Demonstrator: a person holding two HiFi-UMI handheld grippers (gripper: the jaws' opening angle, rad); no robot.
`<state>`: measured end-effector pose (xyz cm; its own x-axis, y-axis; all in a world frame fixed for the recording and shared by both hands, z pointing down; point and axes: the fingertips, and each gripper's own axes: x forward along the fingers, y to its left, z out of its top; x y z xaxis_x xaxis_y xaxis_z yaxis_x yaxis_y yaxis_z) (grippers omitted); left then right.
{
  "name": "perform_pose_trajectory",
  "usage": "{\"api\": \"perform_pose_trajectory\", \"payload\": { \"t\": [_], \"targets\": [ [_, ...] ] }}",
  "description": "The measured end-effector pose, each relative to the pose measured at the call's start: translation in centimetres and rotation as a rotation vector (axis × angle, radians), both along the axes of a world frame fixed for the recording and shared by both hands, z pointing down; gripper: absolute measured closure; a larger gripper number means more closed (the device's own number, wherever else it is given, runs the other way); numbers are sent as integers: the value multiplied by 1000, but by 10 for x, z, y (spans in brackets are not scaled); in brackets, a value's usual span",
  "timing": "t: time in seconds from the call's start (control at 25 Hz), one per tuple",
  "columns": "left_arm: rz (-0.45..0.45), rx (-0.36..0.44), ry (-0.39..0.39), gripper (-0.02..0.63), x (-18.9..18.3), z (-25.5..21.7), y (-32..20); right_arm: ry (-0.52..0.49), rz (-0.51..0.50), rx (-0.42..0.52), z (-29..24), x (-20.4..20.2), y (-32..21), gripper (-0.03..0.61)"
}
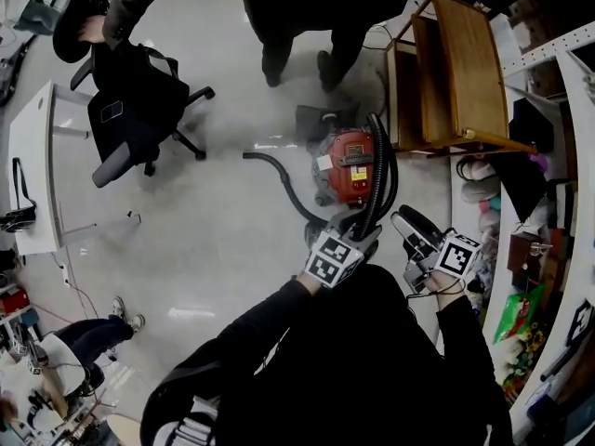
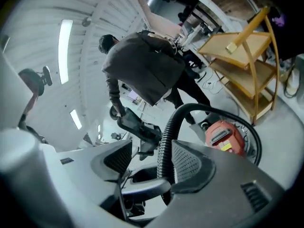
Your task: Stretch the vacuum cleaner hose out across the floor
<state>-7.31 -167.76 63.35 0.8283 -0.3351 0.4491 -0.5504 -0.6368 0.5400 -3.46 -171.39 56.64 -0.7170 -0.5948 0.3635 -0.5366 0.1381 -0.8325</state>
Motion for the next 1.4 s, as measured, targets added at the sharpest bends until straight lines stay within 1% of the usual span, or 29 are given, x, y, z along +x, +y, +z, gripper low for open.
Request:
{"api": "perform_pose_trajectory", "payload": {
  "t": [0.04, 0.12, 0.24, 0.4, 0.48, 0.52, 0.56, 0.6, 0.68, 0.76, 0.8, 0.84, 0.92, 0.96, 1.04, 1.08, 1.12, 1.16, 1.2, 1.24, 1.32, 1.4],
  "targets": [
    [22, 34, -10, 405, 1, -6, 8, -41, -22, -11, 1, -7, -5, 314],
    [62, 95, -31, 405, 4, -16, 25, -115, -52, -9, -1, -13, -16, 270],
    [113, 189, -77, 398, 13, -32, 51, -224, -61, -20, -8, -10, -25, 249],
    [203, 324, -177, 394, 39, -52, 94, -347, -119, -49, -17, -2, -9, 250],
    [213, 345, -217, 394, 54, -54, 114, -407, -157, -40, -26, 7, 9, 255],
    [211, 336, -232, 394, 60, -53, 123, -428, -175, -25, -30, 13, 18, 279],
    [212, 312, -239, 394, 65, -51, 131, -441, -195, -3, -34, 19, 28, 335],
    [219, 273, -235, 394, 70, -49, 140, -450, -218, 23, -38, 25, 39, 358],
    [241, 176, -187, 394, 80, -53, 162, -470, -269, 74, -43, 35, 65, 374],
    [224, 84, -114, 373, 78, -65, 178, -514, -313, 106, -48, 40, 92, 382],
    [188, 39, -71, 367, 73, -74, 181, -537, -330, 117, -51, 41, 104, 383],
    [133, -5, -18, 365, 66, -85, 181, -554, -345, 125, -54, 42, 115, 383],
    [3, -73, 105, 365, 52, -112, 170, -567, -385, 149, -62, 43, 138, 385],
    [-55, -90, 161, 365, 46, -126, 161, -566, -416, 163, -67, 41, 151, 385],
    [-136, -104, 249, 364, 38, -151, 141, -548, -503, 197, -77, 31, 181, 387],
    [-165, -119, 292, 351, 37, -160, 131, -530, -551, 215, -81, 24, 198, 387],
    [-189, -149, 338, 313, 37, -166, 122, -509, -596, 233, -83, 17, 214, 387],
    [-206, -189, 383, 259, 38, -168, 116, -485, -635, 253, -84, 9, 230, 387],
    [-213, -231, 425, 220, 40, -169, 112, -460, -671, 274, -85, 2, 246, 387],
    [-206, -270, 467, 206, 42, -169, 110, -430, -709, 297, -85, -4, 260, 387],
    [-155, -332, 552, 206, 47, -170, 118, -346, -806, 347, -82, -18, 287, 387],
    [-87, -376, 623, 207, 48, -173, 134, -244, -906, 379, -73, -34, 313, 387]
  ]
}}
